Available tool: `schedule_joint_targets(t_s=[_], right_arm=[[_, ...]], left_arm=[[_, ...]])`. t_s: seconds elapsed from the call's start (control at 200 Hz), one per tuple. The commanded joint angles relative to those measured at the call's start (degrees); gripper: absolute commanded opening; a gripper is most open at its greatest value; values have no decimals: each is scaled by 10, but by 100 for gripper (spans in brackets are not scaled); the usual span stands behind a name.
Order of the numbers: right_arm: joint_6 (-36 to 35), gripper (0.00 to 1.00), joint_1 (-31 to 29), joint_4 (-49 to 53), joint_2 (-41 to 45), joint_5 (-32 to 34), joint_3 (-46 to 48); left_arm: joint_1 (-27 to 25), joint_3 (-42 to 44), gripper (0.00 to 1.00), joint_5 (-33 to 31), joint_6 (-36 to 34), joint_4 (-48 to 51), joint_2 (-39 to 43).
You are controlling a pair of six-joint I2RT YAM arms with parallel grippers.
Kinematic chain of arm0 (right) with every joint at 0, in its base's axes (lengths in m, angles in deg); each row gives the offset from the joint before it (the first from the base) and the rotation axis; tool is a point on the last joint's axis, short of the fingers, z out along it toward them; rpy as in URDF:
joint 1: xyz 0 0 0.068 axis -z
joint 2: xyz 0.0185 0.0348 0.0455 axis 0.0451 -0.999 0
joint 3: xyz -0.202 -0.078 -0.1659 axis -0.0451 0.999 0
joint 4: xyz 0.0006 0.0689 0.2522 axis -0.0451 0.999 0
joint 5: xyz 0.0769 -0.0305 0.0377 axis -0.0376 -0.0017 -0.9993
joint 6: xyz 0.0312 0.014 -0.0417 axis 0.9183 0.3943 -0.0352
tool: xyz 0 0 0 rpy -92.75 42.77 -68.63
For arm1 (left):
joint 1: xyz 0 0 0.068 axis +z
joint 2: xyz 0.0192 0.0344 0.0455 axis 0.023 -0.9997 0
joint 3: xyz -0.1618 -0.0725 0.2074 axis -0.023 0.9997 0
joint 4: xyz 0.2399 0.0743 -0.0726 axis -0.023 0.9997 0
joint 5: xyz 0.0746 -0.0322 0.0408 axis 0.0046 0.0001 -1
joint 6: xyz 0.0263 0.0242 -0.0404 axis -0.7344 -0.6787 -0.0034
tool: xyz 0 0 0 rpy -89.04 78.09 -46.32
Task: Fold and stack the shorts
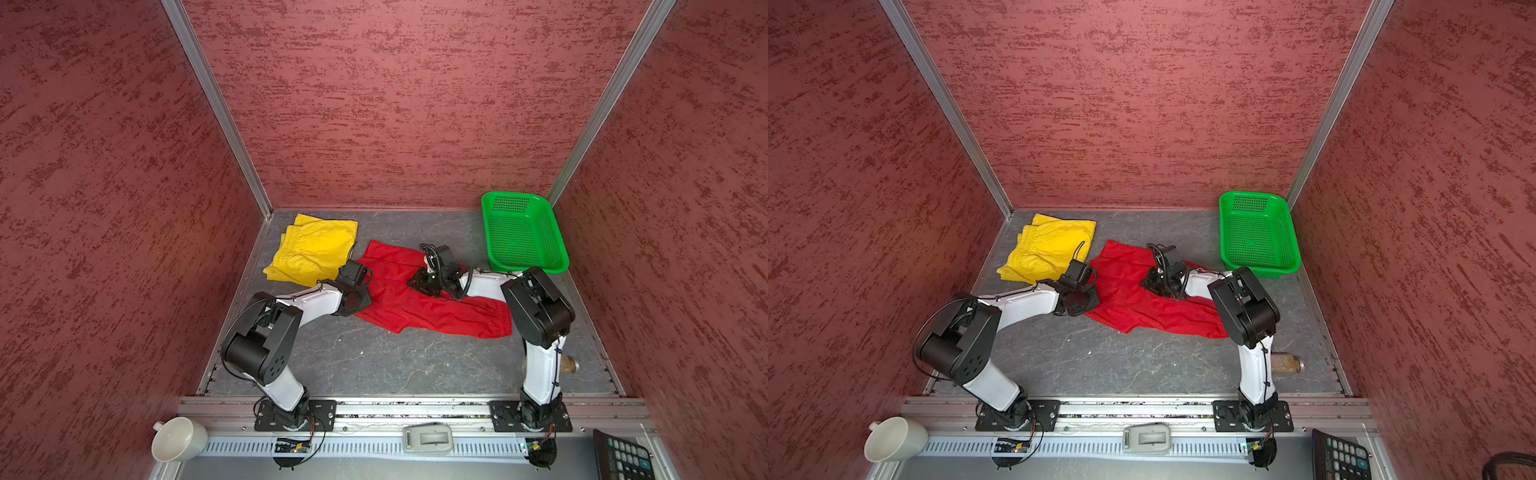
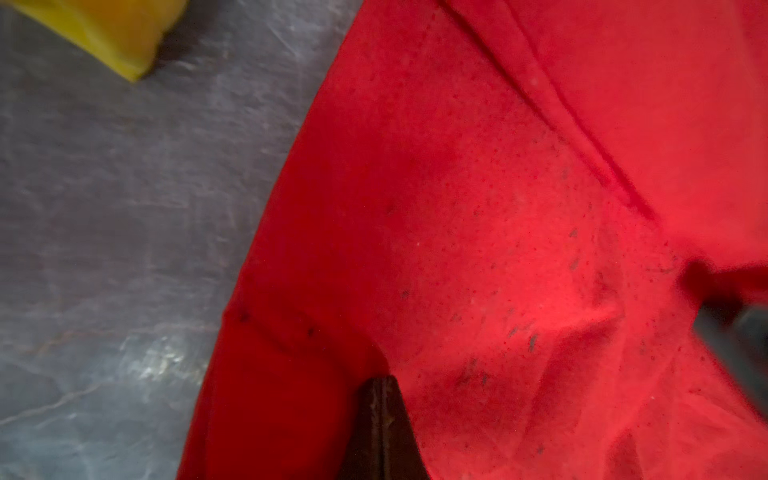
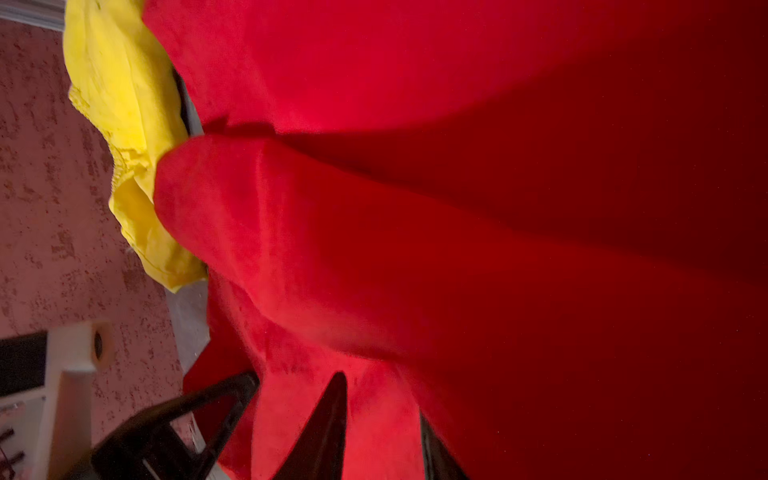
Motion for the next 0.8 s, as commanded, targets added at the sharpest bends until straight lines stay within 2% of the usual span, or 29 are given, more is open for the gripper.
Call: schedule_joint_targets(t_s=[0.0, 0.18, 0.311, 0.566, 0.792], right_arm=[[-23, 32, 40, 7, -32, 8, -66], [-44, 32, 92, 39, -69, 14, -166], [-66, 32, 99, 51, -27, 10, -169], [-61, 29, 72, 16, 175, 9, 40], [-18, 19, 63, -13, 281, 24, 232]], left_arm=[[1, 22, 0, -28, 1, 53, 3], [0, 24, 0, -36, 3, 61, 17], [0, 11, 0, -38, 3, 73, 36], [-8, -56, 0, -10, -14, 70, 97], [-14, -89, 0, 1, -13, 35, 35]])
